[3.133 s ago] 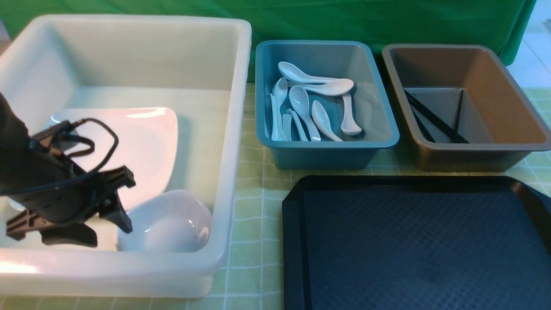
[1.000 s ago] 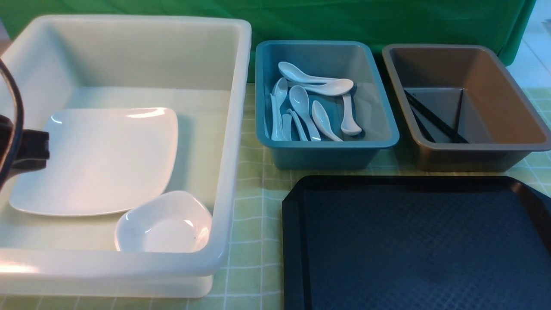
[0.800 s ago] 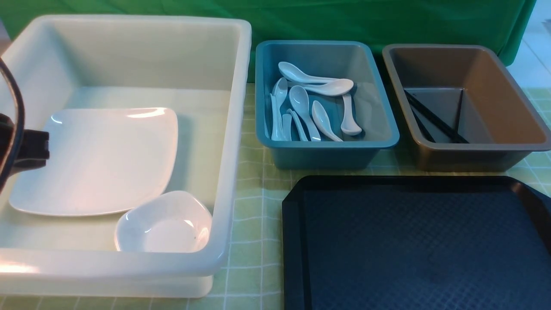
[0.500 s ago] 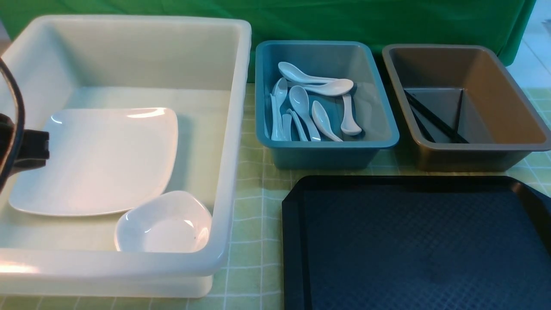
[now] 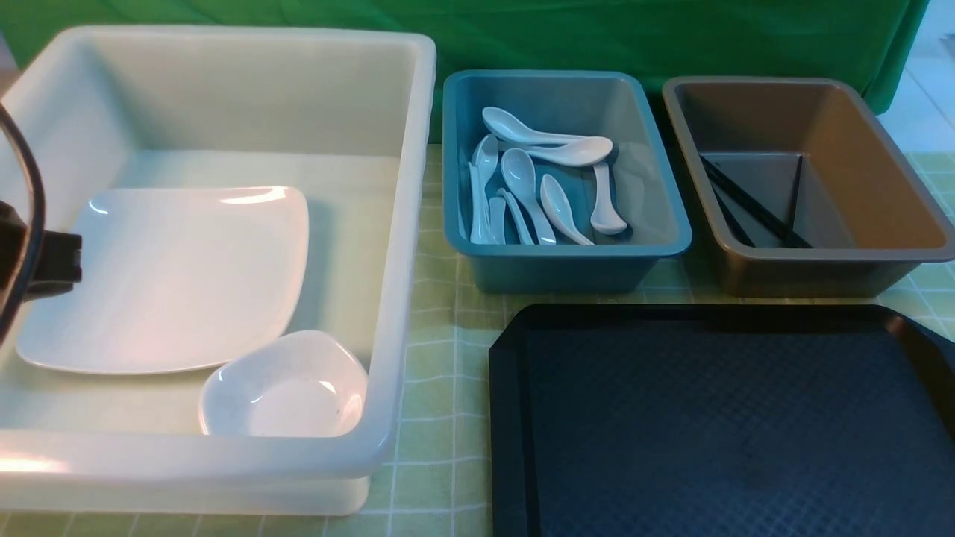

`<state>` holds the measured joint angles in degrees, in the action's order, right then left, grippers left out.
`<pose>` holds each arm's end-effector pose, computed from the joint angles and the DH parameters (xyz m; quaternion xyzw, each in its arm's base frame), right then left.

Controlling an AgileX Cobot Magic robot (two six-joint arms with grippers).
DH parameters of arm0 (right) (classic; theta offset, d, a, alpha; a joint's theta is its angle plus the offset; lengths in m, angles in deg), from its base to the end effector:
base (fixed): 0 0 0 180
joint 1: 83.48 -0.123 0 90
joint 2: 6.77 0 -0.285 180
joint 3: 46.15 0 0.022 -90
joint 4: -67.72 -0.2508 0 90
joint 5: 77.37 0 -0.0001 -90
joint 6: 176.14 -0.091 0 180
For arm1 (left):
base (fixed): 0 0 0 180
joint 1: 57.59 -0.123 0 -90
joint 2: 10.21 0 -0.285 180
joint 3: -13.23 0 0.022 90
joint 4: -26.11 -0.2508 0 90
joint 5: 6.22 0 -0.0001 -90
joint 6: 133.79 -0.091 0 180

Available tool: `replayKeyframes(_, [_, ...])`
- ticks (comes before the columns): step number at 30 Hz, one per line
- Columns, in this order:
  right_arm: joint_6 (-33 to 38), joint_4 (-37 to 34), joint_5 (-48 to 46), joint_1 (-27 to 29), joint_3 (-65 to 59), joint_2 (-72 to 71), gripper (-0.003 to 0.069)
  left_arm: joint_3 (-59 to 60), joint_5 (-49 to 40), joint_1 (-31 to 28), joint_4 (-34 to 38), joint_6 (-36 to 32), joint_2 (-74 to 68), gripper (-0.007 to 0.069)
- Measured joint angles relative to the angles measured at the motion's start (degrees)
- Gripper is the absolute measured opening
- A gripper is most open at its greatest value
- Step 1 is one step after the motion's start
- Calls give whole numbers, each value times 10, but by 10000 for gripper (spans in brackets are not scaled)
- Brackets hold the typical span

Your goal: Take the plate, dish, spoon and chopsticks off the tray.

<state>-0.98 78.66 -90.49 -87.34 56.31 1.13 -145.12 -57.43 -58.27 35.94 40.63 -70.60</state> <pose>0.0560 -0.0002 0.1908 -0.0498 0.7549 -0.0275 0.6534 0.1707 -0.0101 0.3659 0.0163 0.9147 -0.0609 0.3992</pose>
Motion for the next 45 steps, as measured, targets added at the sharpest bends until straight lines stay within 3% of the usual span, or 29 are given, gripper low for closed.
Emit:
replayKeyframes(10, [0, 0, -1, 0, 0, 0, 154, 65, -1, 0, 9, -6, 131, -8])
replayKeyframes(18, [0, 1, -1, 0, 0, 0, 170, 201, 183, 0, 17, -4, 346, -8])
replayKeyframes(22, [0, 1, -1, 0, 0, 0, 178, 212, 231, 0, 14, -4, 400, -8])
replayKeyframes(39, [0, 1, -1, 0, 0, 0, 212, 216, 242, 0, -45, -5, 413, -8])
replayKeyframes(45, [0, 1, -1, 0, 0, 0, 221, 282, 303, 0, -46, 20, 425, -8])
